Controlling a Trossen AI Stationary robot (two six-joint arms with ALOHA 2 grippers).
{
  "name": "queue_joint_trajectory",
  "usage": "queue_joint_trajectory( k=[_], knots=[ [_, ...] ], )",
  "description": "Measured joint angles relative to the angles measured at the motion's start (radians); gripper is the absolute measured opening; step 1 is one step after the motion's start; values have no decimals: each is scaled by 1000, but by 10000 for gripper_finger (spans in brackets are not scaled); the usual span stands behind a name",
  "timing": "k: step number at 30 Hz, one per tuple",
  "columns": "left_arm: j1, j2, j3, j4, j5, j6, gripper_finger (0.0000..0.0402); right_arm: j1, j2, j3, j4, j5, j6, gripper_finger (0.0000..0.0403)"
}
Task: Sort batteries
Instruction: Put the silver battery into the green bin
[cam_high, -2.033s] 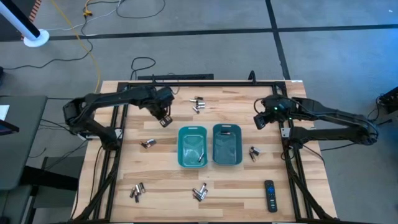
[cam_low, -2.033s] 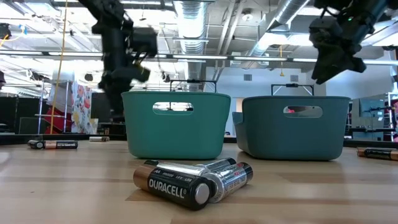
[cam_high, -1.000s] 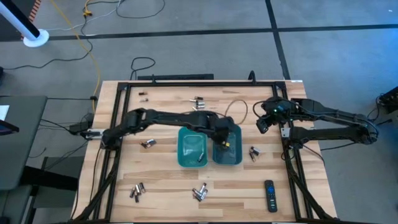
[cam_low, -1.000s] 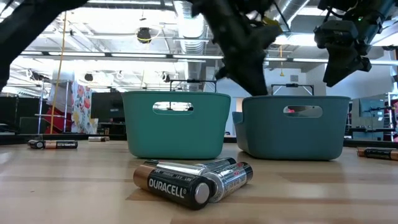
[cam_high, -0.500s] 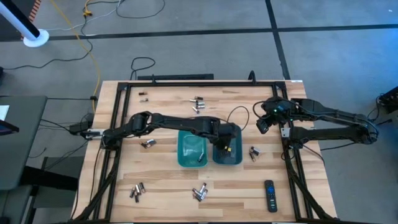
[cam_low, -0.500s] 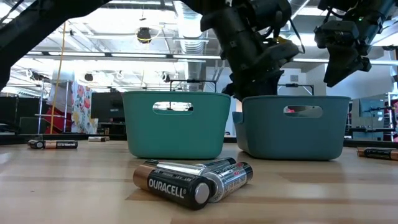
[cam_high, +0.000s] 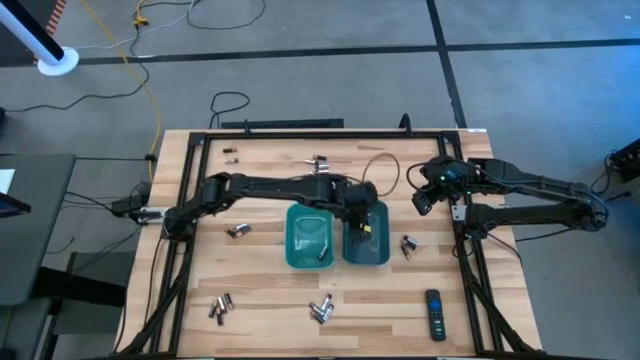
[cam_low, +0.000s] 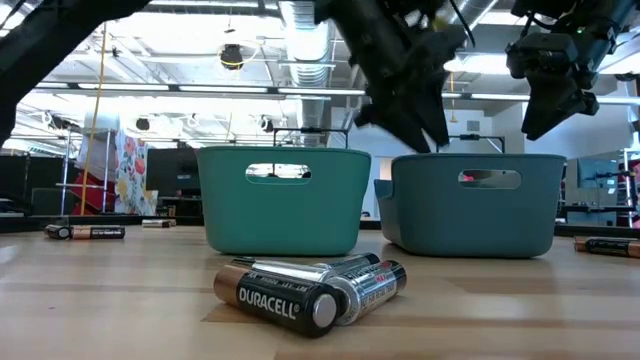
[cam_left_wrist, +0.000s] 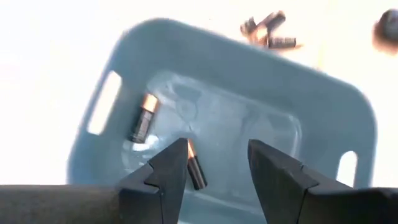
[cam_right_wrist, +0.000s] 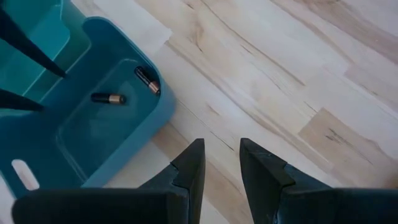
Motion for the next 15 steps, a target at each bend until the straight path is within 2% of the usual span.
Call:
queue_joint_trajectory(
  k=[5, 9, 12, 15],
  knots=[
    [10, -117, -4, -46, -84, 59, 166, 47, -1, 0, 29, 0, -6, 118],
    [10, -208, -16, -143, -173, 101, 166, 132, -13, 0, 115, 21, -6, 118],
    [10, -291, -96, -179, -206, 104, 166, 216, -17, 0, 226, 44, 0, 118],
    [10, -404, -252, -141, -218, 86, 166, 301, -11, 0, 348, 45, 1, 118]
  ],
)
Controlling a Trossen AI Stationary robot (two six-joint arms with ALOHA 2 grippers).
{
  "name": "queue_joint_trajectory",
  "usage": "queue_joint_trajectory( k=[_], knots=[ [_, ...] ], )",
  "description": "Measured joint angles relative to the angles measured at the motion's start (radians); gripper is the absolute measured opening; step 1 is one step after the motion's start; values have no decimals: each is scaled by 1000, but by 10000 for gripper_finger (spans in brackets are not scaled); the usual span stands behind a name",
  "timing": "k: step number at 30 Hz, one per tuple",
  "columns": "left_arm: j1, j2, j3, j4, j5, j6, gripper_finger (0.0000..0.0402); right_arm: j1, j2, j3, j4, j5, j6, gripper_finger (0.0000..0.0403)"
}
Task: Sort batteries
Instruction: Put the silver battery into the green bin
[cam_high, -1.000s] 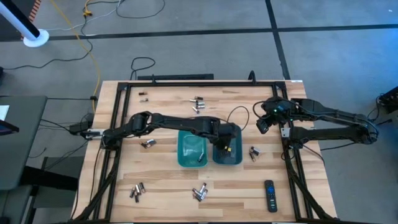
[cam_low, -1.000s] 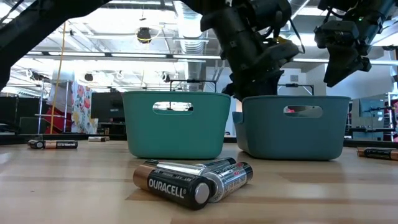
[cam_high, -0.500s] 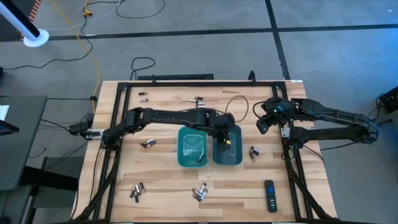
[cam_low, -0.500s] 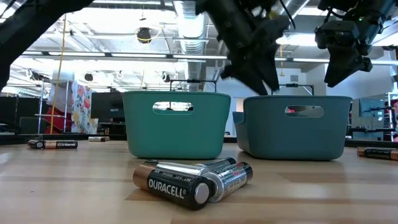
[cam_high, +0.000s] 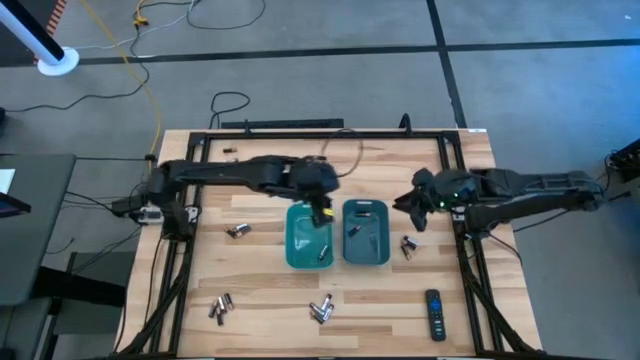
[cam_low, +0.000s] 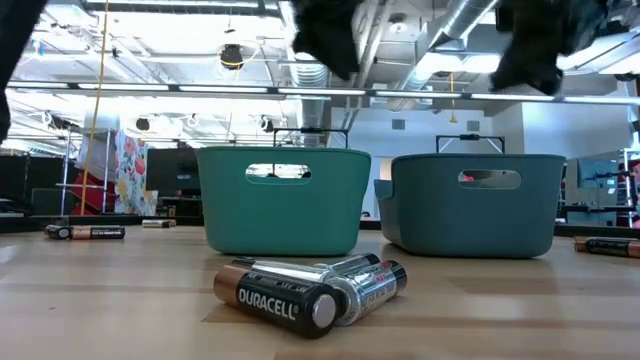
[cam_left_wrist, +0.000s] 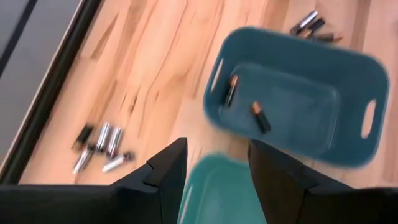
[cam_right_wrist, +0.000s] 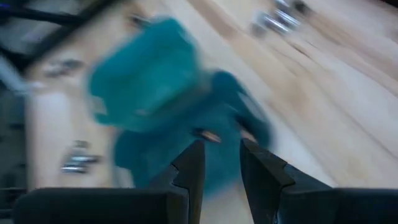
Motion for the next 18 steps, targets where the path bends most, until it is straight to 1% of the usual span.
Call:
queue_joint_trajectory(
  k=[3, 6, 10, 14, 18],
  knots=[
    [-1, -139, -219, 109, -9, -58, 166, 80, 37, 0, 114, 1, 0, 118],
    [-12, -288, -455, 256, -9, -135, 166, 152, 108, 1, 211, 2, -8, 118],
    [-50, -482, -716, 386, -8, -248, 166, 228, 245, 53, 238, 2, -7, 118],
    [-110, -650, -900, 411, -8, -348, 166, 293, 412, 157, 234, 2, -6, 118],
    [-184, -791, -1027, 411, -6, -417, 166, 343, 594, 312, 231, 2, -6, 118]
  ],
)
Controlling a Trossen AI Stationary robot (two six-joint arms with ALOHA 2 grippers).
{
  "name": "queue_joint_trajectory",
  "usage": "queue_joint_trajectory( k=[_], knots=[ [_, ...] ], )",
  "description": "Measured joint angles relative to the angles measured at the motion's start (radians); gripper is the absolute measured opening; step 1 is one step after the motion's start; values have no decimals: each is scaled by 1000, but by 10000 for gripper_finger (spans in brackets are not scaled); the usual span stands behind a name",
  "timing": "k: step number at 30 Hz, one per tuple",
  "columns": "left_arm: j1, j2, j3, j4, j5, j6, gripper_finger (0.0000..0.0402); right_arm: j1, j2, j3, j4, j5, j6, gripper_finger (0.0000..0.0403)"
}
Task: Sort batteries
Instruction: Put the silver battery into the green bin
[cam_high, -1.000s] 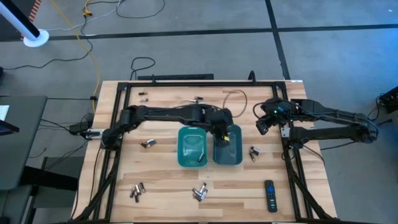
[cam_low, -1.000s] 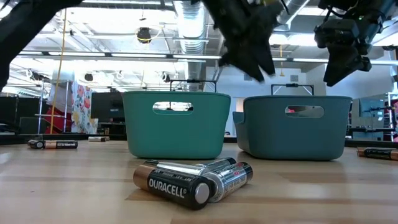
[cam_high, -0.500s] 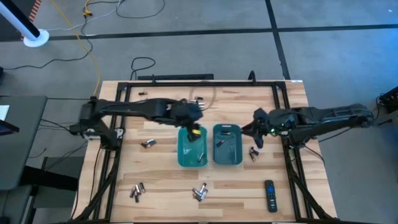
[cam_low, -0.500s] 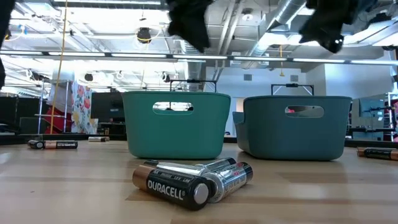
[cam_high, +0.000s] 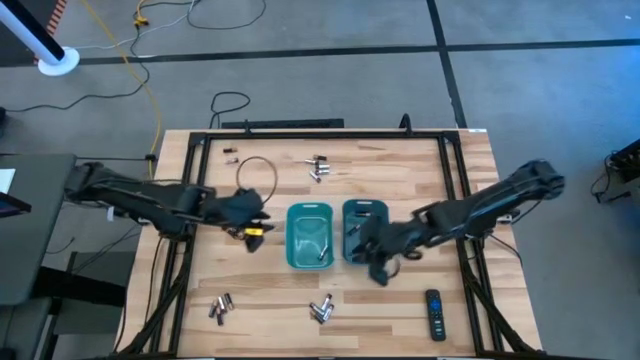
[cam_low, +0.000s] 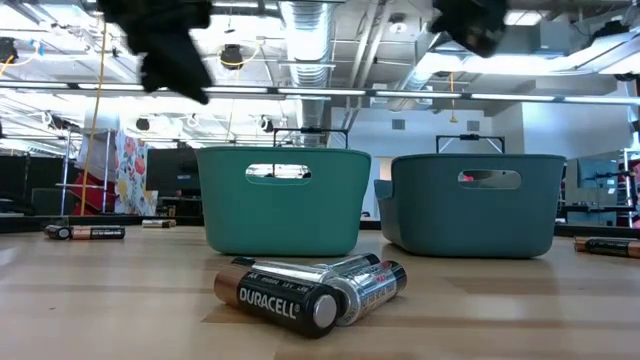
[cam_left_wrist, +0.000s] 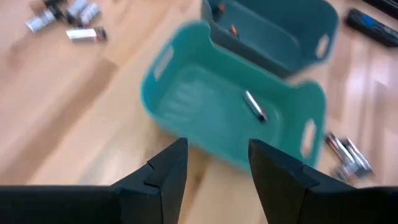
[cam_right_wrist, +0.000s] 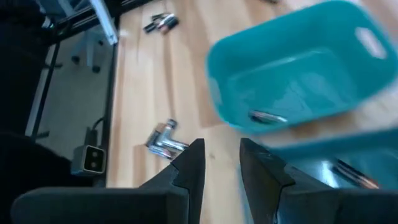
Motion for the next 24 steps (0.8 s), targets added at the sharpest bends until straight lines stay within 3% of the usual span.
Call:
queue_joint_trajectory(
  k=[5, 11, 18, 24],
  knots=[
    [-77, -137, -104, 0, -1, -43, 166, 48, 234, 223, -72, 0, -1, 118],
    [-140, -239, -174, -2, -1, -88, 166, 93, 487, 496, -290, -3, -2, 118],
    [-179, -265, -180, -70, 0, -140, 166, 114, 722, 782, -502, -7, -14, 118],
    [-181, -254, -180, -79, 0, -192, 166, 137, 862, 908, -584, -63, -141, 121]
  ],
)
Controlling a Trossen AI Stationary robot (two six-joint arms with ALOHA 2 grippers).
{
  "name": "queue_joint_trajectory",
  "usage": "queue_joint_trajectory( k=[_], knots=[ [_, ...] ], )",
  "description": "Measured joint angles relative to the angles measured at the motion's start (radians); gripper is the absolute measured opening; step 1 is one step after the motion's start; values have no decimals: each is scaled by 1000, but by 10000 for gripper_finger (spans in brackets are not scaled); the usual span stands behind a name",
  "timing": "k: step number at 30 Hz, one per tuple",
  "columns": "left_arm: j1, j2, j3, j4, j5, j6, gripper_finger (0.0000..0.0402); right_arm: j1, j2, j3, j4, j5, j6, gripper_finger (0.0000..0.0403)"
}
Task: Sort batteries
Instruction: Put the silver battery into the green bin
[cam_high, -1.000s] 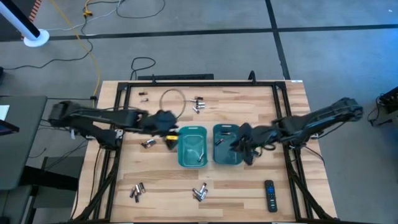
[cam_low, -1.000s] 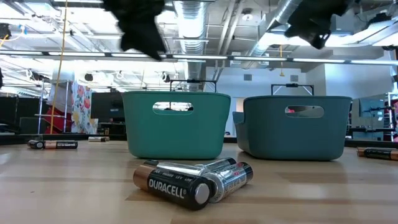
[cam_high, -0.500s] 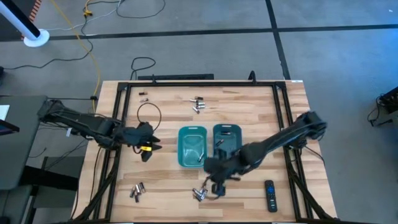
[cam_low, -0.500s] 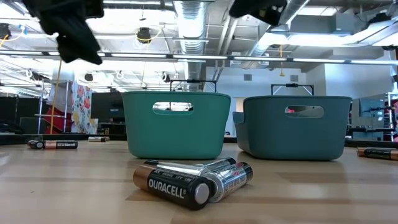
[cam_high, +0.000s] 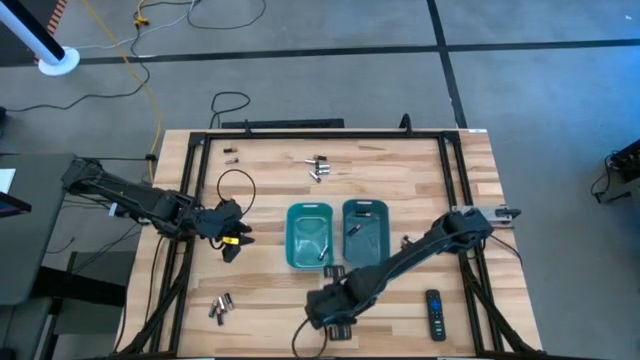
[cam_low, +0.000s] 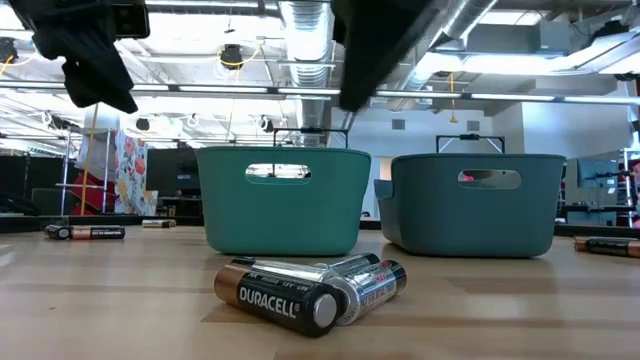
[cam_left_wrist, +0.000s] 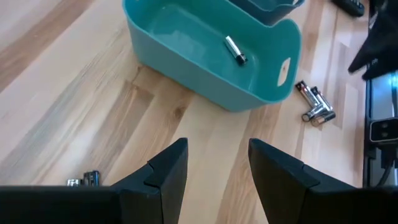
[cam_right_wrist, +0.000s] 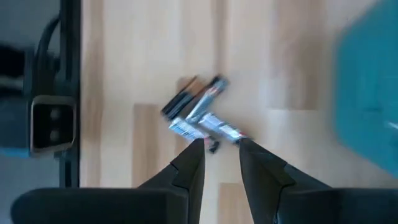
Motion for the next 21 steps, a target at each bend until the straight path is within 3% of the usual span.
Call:
queue_joint_trajectory(
  k=[11, 21],
  knots=[
    [0, 0, 0, 0, 0, -25, 166, 43, 78, 22, -7, -10, -65, 165],
    [-4, 1, 0, -2, 0, -37, 166, 29, 129, 20, 11, -14, -148, 156]
  ],
)
